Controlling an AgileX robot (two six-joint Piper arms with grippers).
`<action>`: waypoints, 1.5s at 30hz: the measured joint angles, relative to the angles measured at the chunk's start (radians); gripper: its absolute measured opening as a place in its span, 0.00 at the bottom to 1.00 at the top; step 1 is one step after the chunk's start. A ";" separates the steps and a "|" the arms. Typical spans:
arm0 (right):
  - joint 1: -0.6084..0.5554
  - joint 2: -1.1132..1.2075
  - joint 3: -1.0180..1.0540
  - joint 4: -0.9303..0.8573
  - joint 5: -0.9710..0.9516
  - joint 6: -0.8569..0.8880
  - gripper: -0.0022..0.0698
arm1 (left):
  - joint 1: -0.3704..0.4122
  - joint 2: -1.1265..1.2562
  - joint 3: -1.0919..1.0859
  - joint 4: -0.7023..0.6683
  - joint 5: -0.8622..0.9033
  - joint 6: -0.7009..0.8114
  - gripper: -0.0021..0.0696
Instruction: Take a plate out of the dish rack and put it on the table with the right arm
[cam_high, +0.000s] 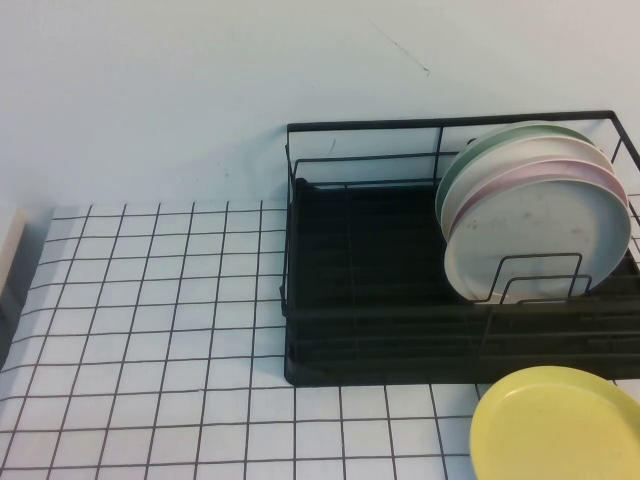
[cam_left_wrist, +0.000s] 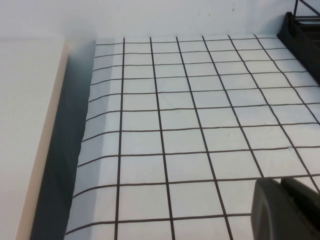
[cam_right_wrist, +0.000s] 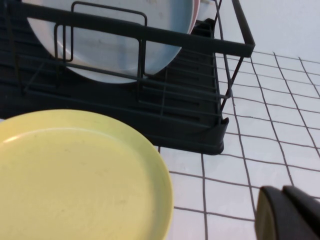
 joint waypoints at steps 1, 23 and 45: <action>0.000 0.000 0.000 0.000 0.000 0.000 0.03 | 0.000 0.000 0.000 0.000 0.000 0.000 0.02; 0.000 0.000 0.000 -0.002 0.000 0.000 0.03 | 0.000 0.000 0.000 0.000 0.000 0.002 0.02; 0.000 0.000 0.010 -0.014 -0.539 0.000 0.03 | 0.000 0.000 0.000 0.000 0.000 0.002 0.02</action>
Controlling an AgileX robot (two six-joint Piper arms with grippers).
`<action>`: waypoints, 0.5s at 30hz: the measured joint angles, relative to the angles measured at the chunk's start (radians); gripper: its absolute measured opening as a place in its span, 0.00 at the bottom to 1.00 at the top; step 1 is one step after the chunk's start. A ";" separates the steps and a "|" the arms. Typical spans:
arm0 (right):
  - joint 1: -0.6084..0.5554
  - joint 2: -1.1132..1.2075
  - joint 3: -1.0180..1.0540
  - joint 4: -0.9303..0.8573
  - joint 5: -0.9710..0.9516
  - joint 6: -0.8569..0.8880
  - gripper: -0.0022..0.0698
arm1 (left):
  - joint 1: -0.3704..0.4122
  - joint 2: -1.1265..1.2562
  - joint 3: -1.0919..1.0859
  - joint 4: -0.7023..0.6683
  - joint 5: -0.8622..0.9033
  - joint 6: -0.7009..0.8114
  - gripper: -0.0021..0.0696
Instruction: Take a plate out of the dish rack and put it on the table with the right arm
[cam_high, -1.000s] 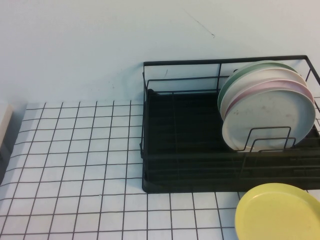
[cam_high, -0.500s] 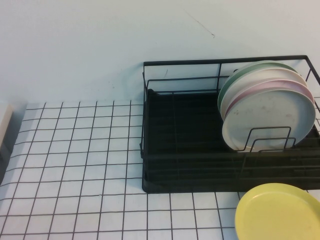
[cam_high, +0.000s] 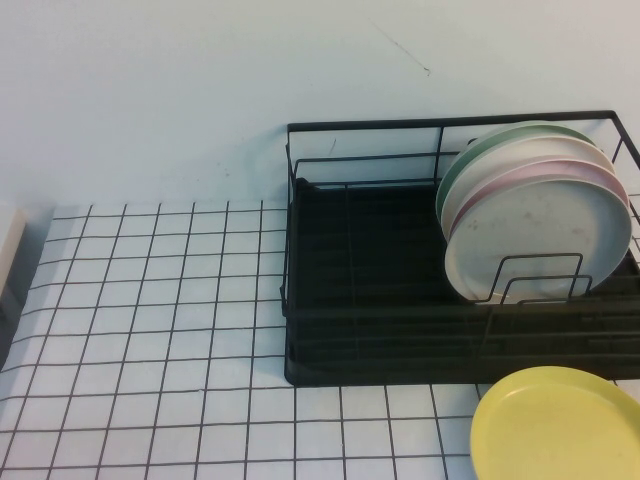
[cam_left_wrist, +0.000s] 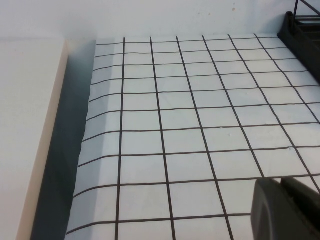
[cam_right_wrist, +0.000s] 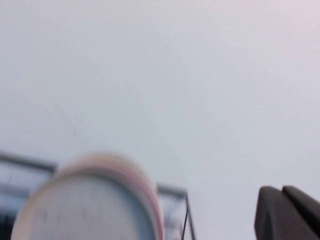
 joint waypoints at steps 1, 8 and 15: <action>0.000 0.000 0.000 0.000 -0.090 0.000 0.03 | 0.000 0.000 0.000 0.000 0.000 0.000 0.02; 0.000 0.000 0.000 0.007 -0.568 -0.013 0.03 | 0.000 0.000 0.000 0.000 0.000 -0.004 0.02; 0.000 -0.002 -0.016 0.239 -0.601 -0.156 0.03 | 0.000 0.000 0.000 0.000 0.000 -0.004 0.02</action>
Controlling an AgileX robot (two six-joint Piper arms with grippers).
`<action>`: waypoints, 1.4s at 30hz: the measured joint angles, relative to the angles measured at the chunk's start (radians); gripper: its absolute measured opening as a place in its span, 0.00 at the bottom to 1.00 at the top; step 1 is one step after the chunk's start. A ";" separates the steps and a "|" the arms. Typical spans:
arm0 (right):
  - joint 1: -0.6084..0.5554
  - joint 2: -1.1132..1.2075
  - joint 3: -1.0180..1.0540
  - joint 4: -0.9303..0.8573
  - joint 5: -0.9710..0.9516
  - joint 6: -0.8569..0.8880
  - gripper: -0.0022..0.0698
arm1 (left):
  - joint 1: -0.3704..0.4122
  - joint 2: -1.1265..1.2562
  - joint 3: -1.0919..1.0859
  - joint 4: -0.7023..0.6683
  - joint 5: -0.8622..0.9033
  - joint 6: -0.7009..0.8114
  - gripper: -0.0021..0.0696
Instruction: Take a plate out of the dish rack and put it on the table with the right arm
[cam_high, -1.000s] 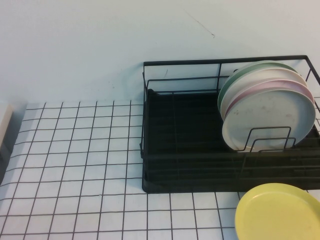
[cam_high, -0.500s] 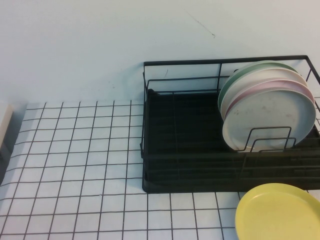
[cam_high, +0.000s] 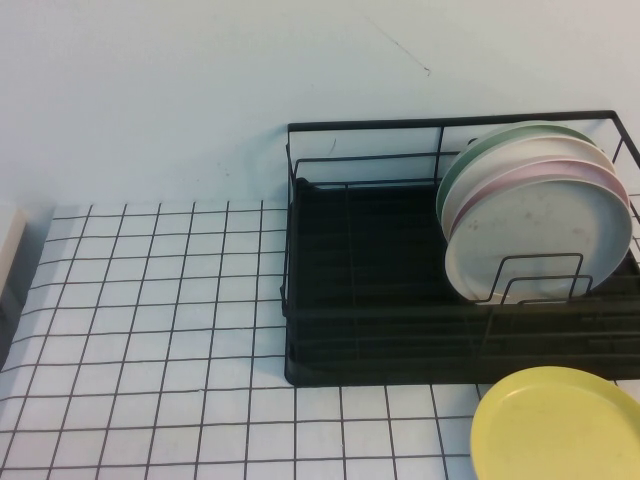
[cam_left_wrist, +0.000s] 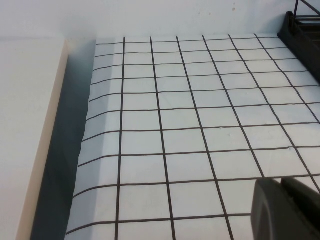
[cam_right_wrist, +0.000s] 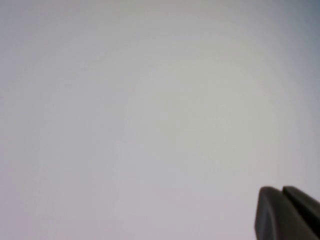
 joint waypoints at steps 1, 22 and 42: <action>0.000 0.000 -0.023 0.027 0.077 -0.035 0.03 | 0.000 0.000 0.000 0.000 0.000 0.000 0.02; 0.000 0.898 -0.891 0.137 1.486 -0.643 0.03 | 0.000 0.000 0.000 0.000 0.000 0.000 0.02; 0.000 1.455 -1.008 0.335 1.246 -1.218 0.58 | 0.000 0.000 0.000 0.000 0.000 0.005 0.02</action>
